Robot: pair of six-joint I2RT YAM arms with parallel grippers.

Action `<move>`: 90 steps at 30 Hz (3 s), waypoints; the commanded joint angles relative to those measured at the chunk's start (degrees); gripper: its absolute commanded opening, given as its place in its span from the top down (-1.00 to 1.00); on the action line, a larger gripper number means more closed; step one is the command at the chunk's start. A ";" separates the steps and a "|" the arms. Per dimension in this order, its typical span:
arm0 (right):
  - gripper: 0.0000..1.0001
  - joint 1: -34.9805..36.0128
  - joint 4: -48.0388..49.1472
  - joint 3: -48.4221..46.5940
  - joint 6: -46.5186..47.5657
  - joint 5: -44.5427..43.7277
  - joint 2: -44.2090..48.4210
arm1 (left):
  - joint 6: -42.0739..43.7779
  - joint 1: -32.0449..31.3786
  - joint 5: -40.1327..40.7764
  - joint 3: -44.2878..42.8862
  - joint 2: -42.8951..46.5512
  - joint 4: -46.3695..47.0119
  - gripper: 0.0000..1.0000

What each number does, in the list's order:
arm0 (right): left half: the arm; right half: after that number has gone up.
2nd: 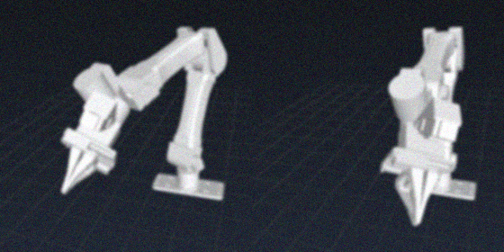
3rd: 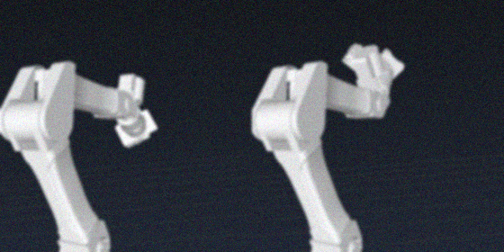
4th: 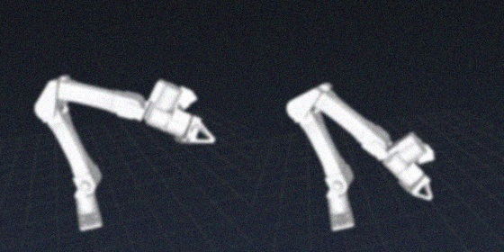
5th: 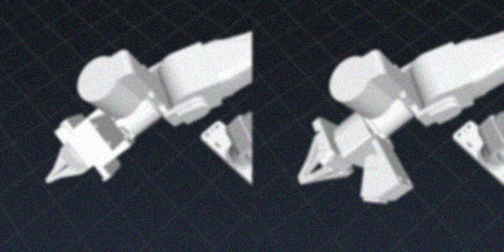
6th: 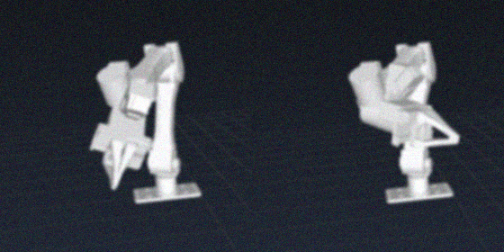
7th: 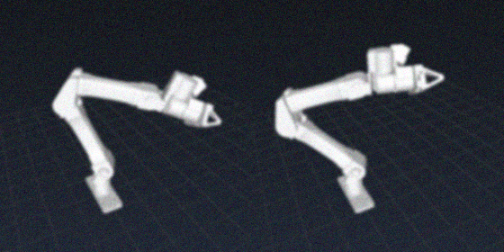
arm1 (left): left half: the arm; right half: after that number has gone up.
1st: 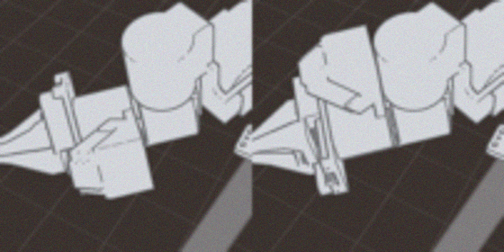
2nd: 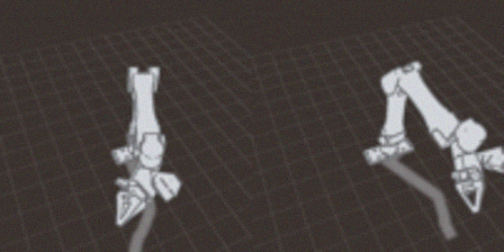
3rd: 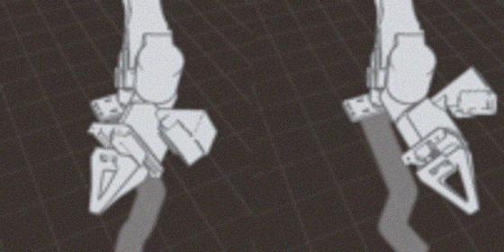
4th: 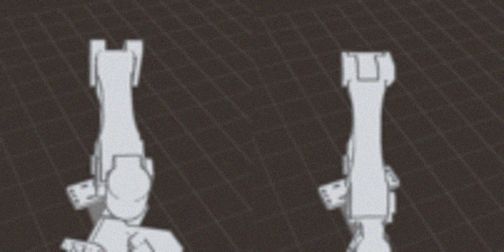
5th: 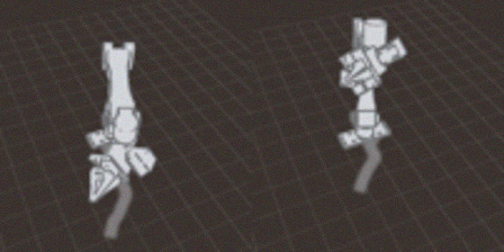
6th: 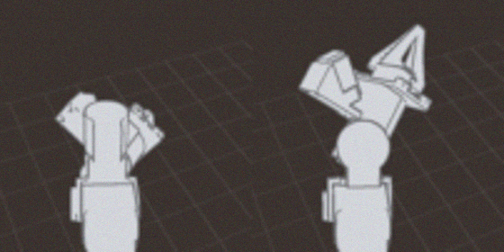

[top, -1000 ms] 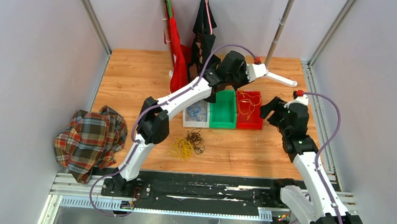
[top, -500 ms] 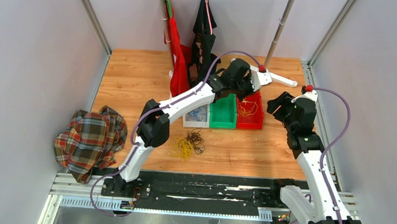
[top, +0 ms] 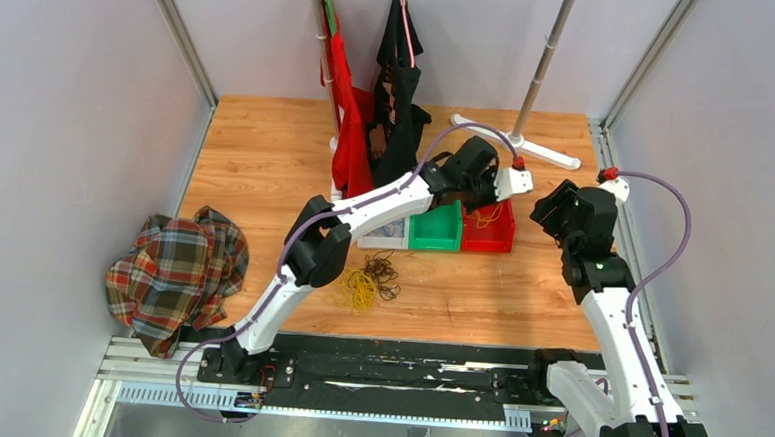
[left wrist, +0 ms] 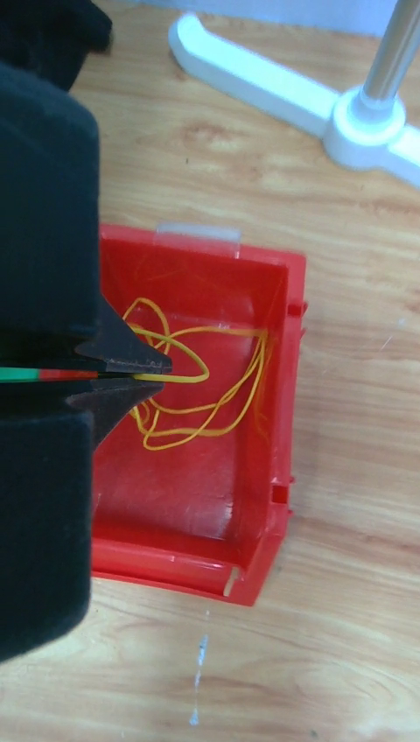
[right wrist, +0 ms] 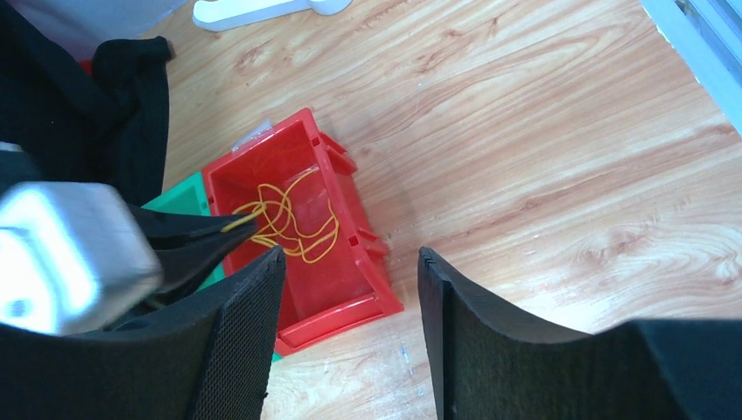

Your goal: Untangle the cables

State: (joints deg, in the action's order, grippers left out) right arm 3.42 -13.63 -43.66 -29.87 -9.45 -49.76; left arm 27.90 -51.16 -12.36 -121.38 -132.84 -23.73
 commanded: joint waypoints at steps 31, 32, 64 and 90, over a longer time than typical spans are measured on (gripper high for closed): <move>-0.15 1.80 1.28 -3.71 0.54 8.09 -5.72 | 8.33 4.45 -10.36 0.17 20.89 -35.13 -0.96; -0.14 3.38 1.31 -3.83 0.82 7.55 -6.33 | 8.24 5.68 -10.62 4.01 23.62 -35.90 -0.96; 0.29 48.35 13.55 3.59 3.42 -5.66 -19.34 | 2.16 24.87 -18.71 66.70 40.88 -8.34 0.19; 0.19 51.97 17.96 0.18 6.93 -3.86 -26.36 | 18.76 26.26 -17.79 70.18 47.83 -16.28 -0.33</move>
State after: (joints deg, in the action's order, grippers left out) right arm 53.43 2.07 -40.95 -24.58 -13.43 -73.54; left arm 40.95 -25.23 -32.73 -52.40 -85.60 -40.21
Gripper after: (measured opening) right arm 0.397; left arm 0.655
